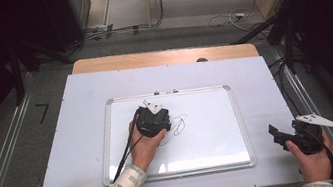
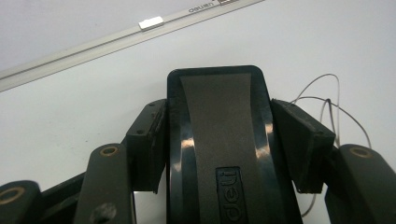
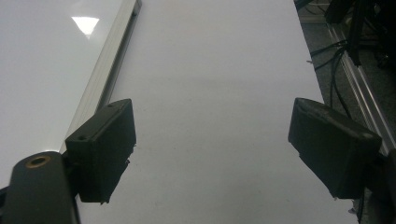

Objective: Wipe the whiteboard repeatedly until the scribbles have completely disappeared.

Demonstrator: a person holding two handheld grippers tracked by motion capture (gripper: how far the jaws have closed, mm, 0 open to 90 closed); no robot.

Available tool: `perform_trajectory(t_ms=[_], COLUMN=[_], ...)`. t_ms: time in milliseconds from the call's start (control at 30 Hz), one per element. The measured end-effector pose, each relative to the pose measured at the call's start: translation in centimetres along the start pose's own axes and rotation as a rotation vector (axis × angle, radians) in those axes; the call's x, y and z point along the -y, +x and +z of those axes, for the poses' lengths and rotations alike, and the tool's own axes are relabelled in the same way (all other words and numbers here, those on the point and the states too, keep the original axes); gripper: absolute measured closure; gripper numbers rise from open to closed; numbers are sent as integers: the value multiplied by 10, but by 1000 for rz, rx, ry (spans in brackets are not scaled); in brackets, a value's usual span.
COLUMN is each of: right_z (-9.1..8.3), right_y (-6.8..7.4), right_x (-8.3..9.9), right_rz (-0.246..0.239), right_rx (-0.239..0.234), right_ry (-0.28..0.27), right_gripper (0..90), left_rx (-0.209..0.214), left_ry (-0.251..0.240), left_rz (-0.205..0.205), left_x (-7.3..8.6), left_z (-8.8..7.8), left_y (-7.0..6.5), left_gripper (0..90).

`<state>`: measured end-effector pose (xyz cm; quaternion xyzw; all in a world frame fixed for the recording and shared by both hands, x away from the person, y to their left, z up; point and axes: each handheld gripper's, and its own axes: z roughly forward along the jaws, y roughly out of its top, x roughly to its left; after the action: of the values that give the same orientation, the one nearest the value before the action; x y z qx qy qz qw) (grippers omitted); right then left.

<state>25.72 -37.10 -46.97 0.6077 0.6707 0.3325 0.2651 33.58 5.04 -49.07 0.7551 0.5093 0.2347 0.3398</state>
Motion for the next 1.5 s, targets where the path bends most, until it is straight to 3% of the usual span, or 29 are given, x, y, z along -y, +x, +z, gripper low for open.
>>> perform_trajectory(t_ms=[600, 1500], right_z=[0, 0], right_y=[0, 0], right_x=[0, 0], right_rz=[1, 3], right_rx=[0, -2], right_ry=[2, -1], right_gripper=[135, 135], left_rx=[13, 45], left_ry=[-1, 7], left_rz=[10, 45], left_x=[-4, -18], left_z=[4, 19], left_y=[-10, -44], left_gripper=[403, 403])
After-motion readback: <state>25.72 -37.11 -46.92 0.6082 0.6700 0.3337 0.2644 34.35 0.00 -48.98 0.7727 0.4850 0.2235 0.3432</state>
